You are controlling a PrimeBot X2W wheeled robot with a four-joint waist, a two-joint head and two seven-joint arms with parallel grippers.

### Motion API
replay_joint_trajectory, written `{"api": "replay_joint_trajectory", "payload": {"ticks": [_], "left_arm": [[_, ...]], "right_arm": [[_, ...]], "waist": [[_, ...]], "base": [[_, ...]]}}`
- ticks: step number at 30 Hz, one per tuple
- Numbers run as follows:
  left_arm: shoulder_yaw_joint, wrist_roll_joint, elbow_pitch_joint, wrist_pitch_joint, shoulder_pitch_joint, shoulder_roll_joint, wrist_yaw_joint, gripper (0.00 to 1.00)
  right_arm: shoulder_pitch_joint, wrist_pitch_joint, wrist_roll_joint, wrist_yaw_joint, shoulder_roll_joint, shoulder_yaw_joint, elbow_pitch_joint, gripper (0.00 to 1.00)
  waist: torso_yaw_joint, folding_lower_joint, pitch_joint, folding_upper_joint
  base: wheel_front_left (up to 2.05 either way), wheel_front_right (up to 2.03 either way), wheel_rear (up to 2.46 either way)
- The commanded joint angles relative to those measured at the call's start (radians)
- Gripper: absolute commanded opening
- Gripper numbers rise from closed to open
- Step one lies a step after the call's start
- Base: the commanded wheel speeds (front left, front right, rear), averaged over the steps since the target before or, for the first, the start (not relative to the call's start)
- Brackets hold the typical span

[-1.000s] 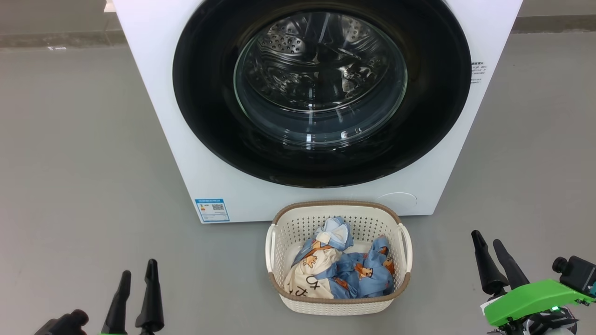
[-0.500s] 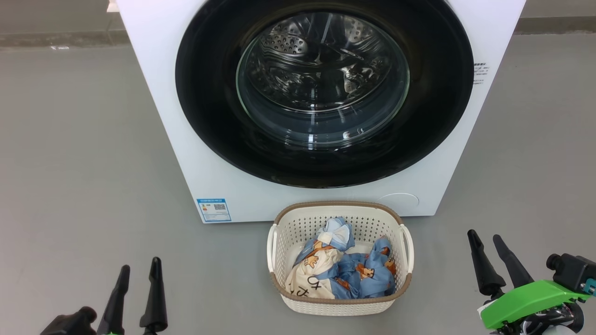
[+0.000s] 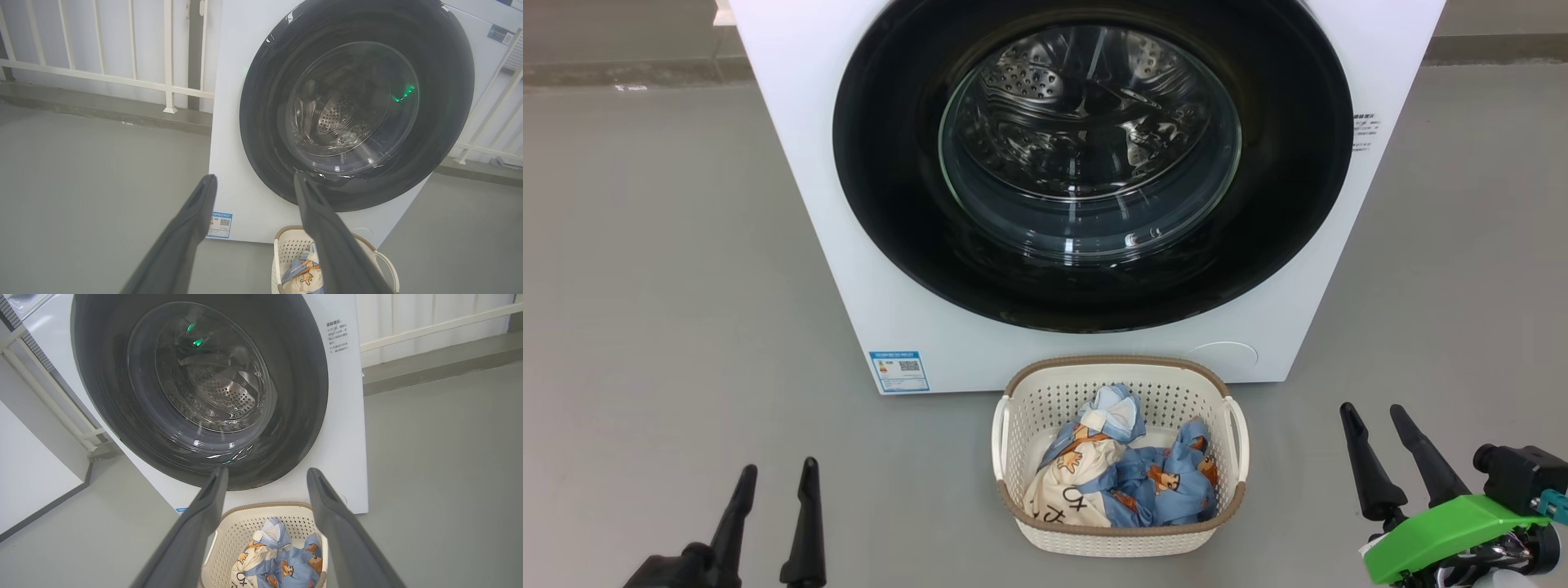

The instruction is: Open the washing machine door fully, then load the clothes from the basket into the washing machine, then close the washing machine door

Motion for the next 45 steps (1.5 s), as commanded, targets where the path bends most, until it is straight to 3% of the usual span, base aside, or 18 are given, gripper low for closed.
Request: {"api": "replay_joint_trajectory", "payload": {"ticks": [1,8,19,45], "left_arm": [[0.025,0.037,-0.027,-0.017,-0.02,0.022,0.0,1.0],[0.026,0.095,-0.02,-0.034,-0.018,0.026,0.0,1.0],[0.045,0.075,0.002,-0.034,-0.022,0.019,0.0,1.0],[0.118,0.13,0.048,-0.034,-0.052,-0.007,0.011,1.0]], "right_arm": [[-0.045,-0.021,-0.038,0.004,-0.025,0.022,-0.022,1.0],[-0.04,-0.039,-0.095,0.005,-0.022,0.015,-0.018,1.0],[-0.018,-0.039,-0.128,0.005,-0.002,-0.024,-0.008,1.0],[-0.008,-0.039,-0.137,0.005,0.017,-0.04,-0.014,1.0]], "waist": [[0.0,0.0,0.0,0.0],[-0.003,0.0,0.0,0.0],[-0.013,0.0,0.006,0.0],[-0.025,0.0,0.014,0.0]], "base": [[0.0,0.0,0.0],[0.0,0.0,0.0],[0.0,0.0,0.0],[0.21,0.21,-0.42]]}}
